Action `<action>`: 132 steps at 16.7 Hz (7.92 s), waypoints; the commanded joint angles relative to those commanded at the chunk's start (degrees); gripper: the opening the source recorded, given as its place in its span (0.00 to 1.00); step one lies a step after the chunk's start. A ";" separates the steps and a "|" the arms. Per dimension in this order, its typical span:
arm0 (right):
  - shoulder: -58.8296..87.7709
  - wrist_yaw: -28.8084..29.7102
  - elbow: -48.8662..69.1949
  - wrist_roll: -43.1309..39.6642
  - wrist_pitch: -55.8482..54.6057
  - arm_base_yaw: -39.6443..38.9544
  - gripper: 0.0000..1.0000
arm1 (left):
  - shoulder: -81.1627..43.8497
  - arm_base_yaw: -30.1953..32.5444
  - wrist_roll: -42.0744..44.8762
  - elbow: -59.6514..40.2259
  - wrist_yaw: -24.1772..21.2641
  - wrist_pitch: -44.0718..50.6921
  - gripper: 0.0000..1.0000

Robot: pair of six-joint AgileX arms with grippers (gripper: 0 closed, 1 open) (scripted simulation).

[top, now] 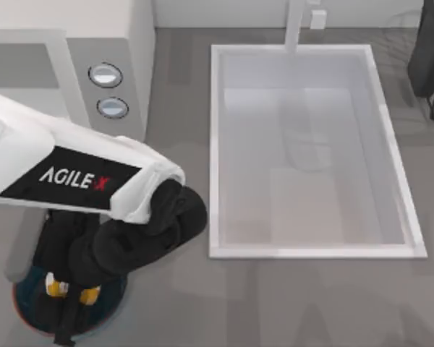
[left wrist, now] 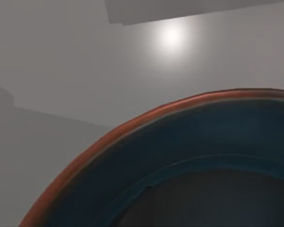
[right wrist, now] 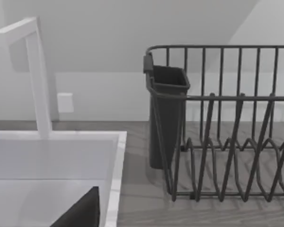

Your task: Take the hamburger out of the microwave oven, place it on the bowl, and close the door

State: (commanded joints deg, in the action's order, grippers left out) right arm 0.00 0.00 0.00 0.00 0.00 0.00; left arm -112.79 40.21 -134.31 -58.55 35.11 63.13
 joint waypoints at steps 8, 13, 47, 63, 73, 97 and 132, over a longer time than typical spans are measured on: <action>0.00 0.00 0.00 0.00 0.00 0.00 1.00 | 0.00 0.00 0.00 0.00 0.00 0.00 0.83; 0.00 0.00 0.00 0.00 0.00 0.00 1.00 | 0.00 0.00 0.00 0.00 0.00 0.00 1.00; 0.00 0.00 0.00 0.00 0.00 0.00 1.00 | 110.04 -37.14 129.56 57.50 -34.92 -60.54 1.00; 0.00 0.00 0.00 0.00 0.00 0.00 1.00 | 112.79 -40.21 134.31 58.55 -35.12 -63.13 0.40; 0.00 0.00 0.00 0.00 0.00 0.00 1.00 | 112.79 -40.21 134.31 58.55 -35.12 -63.13 0.00; 0.00 0.00 0.00 0.00 0.00 0.00 1.00 | 123.70 -32.94 134.10 52.89 -27.93 -46.32 0.00; 0.00 0.00 0.00 0.00 0.00 0.00 1.00 | 91.41 -32.22 151.55 30.13 -18.82 -38.18 0.00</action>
State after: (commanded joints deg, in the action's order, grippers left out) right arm 0.00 0.00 0.00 0.00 0.00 0.00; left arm -21.39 7.99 17.24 -28.42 16.30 24.95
